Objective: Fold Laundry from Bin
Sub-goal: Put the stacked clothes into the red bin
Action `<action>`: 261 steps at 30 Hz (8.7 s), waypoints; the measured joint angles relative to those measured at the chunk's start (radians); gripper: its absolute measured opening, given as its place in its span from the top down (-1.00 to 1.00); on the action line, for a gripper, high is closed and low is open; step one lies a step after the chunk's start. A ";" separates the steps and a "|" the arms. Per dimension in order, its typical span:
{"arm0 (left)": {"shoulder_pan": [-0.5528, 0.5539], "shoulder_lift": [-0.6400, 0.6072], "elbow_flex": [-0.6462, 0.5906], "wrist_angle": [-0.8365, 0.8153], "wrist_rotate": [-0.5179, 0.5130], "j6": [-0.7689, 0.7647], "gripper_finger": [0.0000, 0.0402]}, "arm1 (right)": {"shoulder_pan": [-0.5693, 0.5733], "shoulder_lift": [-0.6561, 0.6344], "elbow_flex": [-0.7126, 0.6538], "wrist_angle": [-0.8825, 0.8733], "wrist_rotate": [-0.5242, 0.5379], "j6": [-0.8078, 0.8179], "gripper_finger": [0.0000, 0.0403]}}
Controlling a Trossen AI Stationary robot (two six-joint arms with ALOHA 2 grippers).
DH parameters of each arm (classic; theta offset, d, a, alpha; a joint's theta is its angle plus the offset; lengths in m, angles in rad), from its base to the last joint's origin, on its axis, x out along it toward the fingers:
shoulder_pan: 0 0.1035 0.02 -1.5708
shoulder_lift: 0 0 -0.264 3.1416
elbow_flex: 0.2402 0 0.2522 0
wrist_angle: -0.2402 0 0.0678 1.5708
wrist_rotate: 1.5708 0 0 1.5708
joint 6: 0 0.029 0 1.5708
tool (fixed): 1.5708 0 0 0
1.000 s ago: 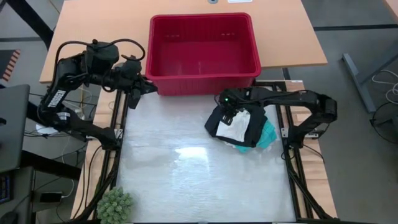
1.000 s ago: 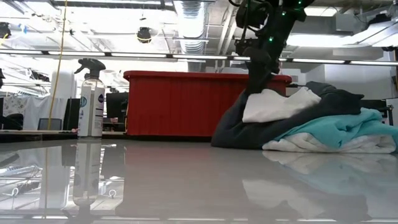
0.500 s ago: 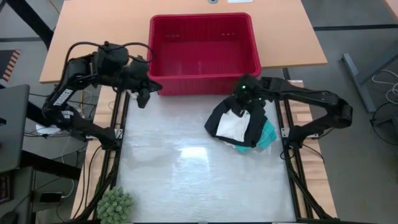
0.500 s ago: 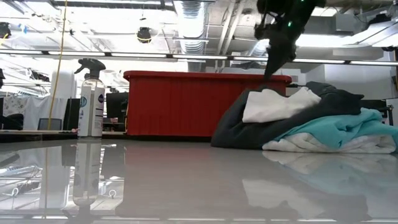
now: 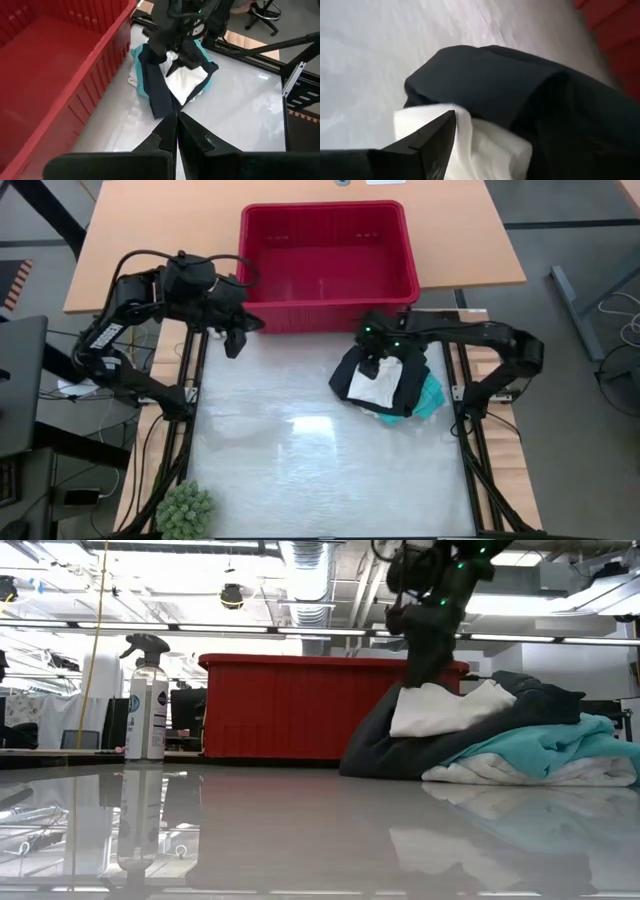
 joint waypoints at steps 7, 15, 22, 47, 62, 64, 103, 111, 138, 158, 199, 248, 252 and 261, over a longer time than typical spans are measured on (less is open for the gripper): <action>0.000 0.004 0.000 -0.050 -0.024 -0.007 1.00 | -0.018 0.031 0.000 0.053 0.002 -0.008 -0.38; 0.000 0.005 0.000 -0.059 -0.079 -0.015 1.00 | -0.036 0.030 0.000 0.077 0.021 -0.008 0.75; 0.000 0.005 0.000 -0.059 -0.081 -0.006 1.00 | -0.047 -0.014 0.020 -0.019 0.190 0.000 0.91; 0.000 0.008 -0.209 0.101 -0.211 -0.014 0.98 | -0.398 -0.168 -0.157 -0.308 0.226 0.162 0.60; 0.036 0.054 -0.946 1.380 0.204 -0.482 0.68 | -0.501 -0.192 -0.219 -0.348 0.111 0.238 -0.06; 0.048 0.083 -1.026 1.508 0.218 -0.559 0.65 | -0.521 -0.194 -0.219 -0.358 0.076 0.248 -0.06; 0.133 -0.054 -1.147 0.899 0.501 -0.408 0.30 | -0.080 -0.156 -0.512 0.392 -0.068 0.733 0.05; 0.086 -0.223 -1.371 1.202 0.338 -0.748 -0.02 | -0.061 -0.157 -0.512 0.461 -0.070 0.701 -0.18; -0.125 -0.229 -1.569 1.581 0.058 -1.140 -0.34 | -0.097 -0.552 -0.511 0.075 -0.243 0.648 -0.21; -0.179 0.251 -1.568 2.155 0.081 -1.336 -0.35 | -0.015 -0.264 -0.509 0.152 -0.170 0.616 -0.23; -0.095 0.359 -1.324 1.672 -0.025 -1.000 -0.35 | 0.039 -0.080 -0.511 0.399 -0.217 0.714 -0.34; 0.017 0.225 -1.320 1.654 0.202 -1.117 0.68 | 0.036 -0.196 -0.509 0.597 -0.098 0.852 0.77; 0.024 0.225 -1.320 1.622 0.234 -1.000 0.18 | 0.033 -0.195 -0.509 0.583 -0.097 0.829 0.77; 0.018 0.224 -1.320 1.368 0.207 -0.886 -0.71 | 0.029 -0.168 -0.508 0.592 -0.108 0.806 0.78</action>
